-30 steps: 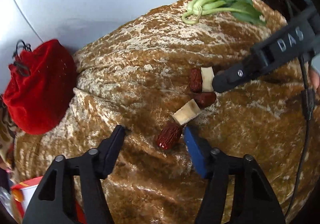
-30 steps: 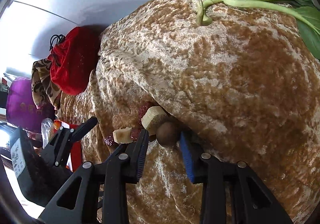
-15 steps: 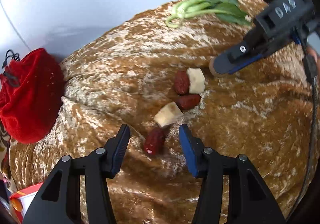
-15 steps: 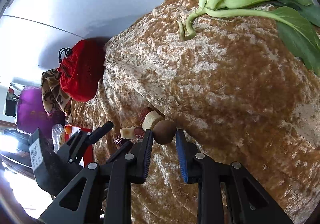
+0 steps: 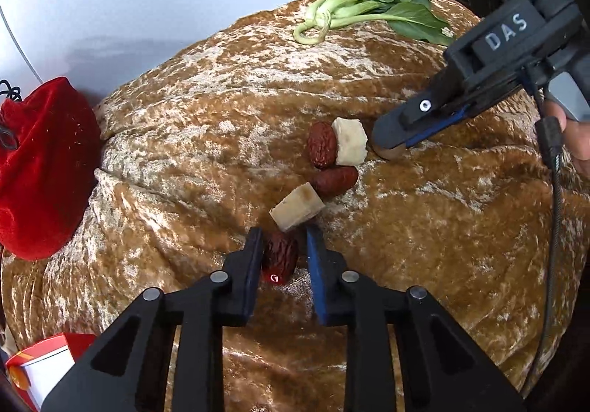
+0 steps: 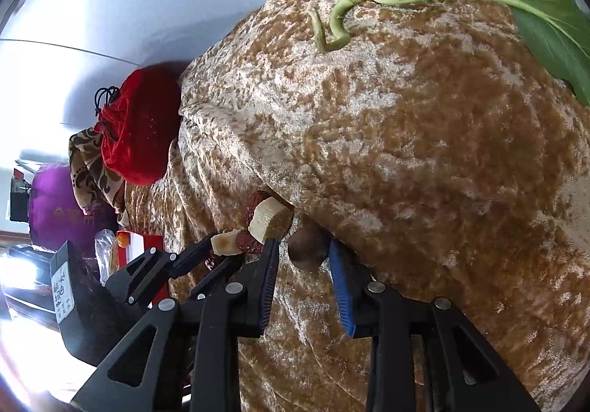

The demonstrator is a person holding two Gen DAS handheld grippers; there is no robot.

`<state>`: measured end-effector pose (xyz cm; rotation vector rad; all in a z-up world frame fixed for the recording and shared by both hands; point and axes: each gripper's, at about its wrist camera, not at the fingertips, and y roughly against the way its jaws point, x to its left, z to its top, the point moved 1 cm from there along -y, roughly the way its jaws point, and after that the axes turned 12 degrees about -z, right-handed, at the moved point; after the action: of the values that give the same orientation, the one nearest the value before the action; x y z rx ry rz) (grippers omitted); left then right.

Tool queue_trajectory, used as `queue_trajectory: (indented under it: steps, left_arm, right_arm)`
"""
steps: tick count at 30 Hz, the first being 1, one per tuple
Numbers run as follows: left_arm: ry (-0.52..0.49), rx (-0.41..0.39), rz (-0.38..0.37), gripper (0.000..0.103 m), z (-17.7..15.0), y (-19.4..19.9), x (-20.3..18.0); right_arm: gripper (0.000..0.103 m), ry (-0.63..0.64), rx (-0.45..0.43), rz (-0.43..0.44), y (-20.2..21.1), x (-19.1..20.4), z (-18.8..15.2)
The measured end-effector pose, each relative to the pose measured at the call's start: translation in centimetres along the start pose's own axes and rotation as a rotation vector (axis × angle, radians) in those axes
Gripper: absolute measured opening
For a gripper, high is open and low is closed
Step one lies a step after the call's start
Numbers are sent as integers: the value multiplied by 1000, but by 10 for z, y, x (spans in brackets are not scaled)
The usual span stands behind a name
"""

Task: Organize fruits
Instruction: 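Grasp a red date with the left tool while the right tool grasps a brown nut, then carry the date and nut over the tray and open both tools to release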

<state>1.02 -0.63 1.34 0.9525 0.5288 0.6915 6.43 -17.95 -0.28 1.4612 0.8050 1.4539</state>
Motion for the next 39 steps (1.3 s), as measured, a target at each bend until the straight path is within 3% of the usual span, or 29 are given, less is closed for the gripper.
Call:
queue_trajectory:
  steps: [5, 12, 19, 25, 28, 33, 39]
  left_arm:
    - [23, 1, -4, 20, -1, 1, 3]
    - [51, 9, -5, 16, 0, 2, 8]
    - [62, 19, 30, 16, -5, 14, 8]
    - [108, -62, 69, 16, -16, 60, 6]
    - [154, -108, 113, 16, -25, 91, 8]
    - [321, -201, 197, 16, -56, 151, 23]
    - [535, -233, 343, 16, -130, 199, 34]
  right_arm:
    - [27, 29, -12, -50, -10, 8, -2]
    - [24, 40, -37, -52, -2, 9, -4]
    - [24, 51, -72, 10, 22, 13, -2]
    - [24, 83, -68, 78, 28, 29, -7]
    - [24, 118, -64, 90, 27, 43, -14]
    - [24, 202, -57, 123, 24, 78, -31]
    - [24, 339, -43, 172, 22, 132, -65]
